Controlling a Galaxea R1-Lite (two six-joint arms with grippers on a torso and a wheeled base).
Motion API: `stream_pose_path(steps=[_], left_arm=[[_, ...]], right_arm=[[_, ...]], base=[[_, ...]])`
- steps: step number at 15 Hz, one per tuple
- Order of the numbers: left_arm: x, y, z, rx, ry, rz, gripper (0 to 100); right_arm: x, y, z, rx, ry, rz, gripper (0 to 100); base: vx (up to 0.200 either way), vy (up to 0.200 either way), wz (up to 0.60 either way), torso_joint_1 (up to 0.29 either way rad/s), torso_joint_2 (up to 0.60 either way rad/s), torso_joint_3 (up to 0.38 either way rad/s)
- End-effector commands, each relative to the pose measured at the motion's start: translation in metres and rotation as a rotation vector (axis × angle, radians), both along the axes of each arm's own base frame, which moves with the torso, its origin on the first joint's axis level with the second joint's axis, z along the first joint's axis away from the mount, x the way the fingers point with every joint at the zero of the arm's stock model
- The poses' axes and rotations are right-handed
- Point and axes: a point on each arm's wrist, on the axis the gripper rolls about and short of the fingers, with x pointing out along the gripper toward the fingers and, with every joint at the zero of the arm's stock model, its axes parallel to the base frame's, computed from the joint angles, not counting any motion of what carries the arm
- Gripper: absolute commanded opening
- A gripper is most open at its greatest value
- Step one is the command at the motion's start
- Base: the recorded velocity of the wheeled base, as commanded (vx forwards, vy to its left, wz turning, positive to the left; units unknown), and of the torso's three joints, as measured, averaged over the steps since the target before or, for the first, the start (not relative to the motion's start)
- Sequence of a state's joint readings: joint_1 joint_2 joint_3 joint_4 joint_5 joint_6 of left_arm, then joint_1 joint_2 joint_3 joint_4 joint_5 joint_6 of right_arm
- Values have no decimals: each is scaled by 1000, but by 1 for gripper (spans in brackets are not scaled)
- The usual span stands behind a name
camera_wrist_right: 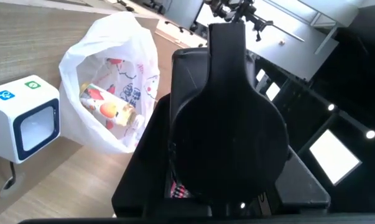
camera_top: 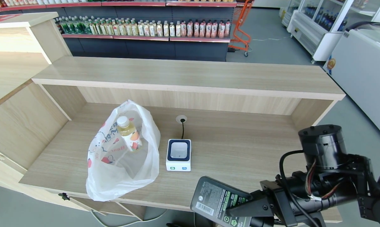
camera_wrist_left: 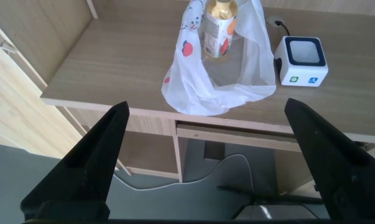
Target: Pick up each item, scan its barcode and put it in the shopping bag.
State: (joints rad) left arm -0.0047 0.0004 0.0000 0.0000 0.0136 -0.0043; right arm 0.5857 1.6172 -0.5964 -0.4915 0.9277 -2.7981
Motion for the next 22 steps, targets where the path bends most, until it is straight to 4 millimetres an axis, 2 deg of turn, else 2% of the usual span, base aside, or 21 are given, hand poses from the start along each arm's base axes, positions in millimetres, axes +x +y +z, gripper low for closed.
stream_pose_path(steps=[1,5,6,7,8,9,10,12,15,16,17,19,21,22], left_arm=[[0,0,0,0,0,0,100],[0,0,0,0,0,0,100],[0,0,0,0,0,0,100],[0,0,0,0,0,0,100],[0,0,0,0,0,0,100],[0,0,0,0,0,0,100],[0,0,0,0,0,0,100],[0,0,0,0,0,0,100],[0,0,0,0,0,0,100],[0,0,0,0,0,0,100],[0,0,0,0,0,0,100],[0,0,0,0,0,0,100],[0,0,0,0,0,0,100],[0,0,0,0,0,0,100]], right_arm=[[2,1,-1,-2,4,1,0],[2,1,-2,-4,8,0,0],[3,2,1,3,43,-15,0],[6,4,15,35,115,-50,0],[6,4,15,35,115,-50,0],[12,-2,67,158,308,-173,0],[13,-24,98,272,427,-371,0],[0,-74,122,525,648,-777,0],[-3,-123,105,744,1139,-1048,0],[-2,-131,105,821,1318,-1087,0],[-4,-132,102,869,1469,-1107,0],[-7,-131,90,1010,2020,-1150,0],[-7,-123,85,1135,2458,-1079,0],[-3,-121,82,1186,2618,-1061,0]], base=[[0,0,0,0,0,0],[0,0,0,0,0,0],[0,0,0,0,0,0],[0,0,0,0,0,0],[0,0,0,0,0,0],[0,0,0,0,0,0],[0,0,0,0,0,0],[0,0,0,0,0,0],[0,0,0,0,0,0],[0,0,0,0,0,0],[0,0,0,0,0,0],[0,0,0,0,0,0],[0,0,0,0,0,0],[0,0,0,0,0,0]])
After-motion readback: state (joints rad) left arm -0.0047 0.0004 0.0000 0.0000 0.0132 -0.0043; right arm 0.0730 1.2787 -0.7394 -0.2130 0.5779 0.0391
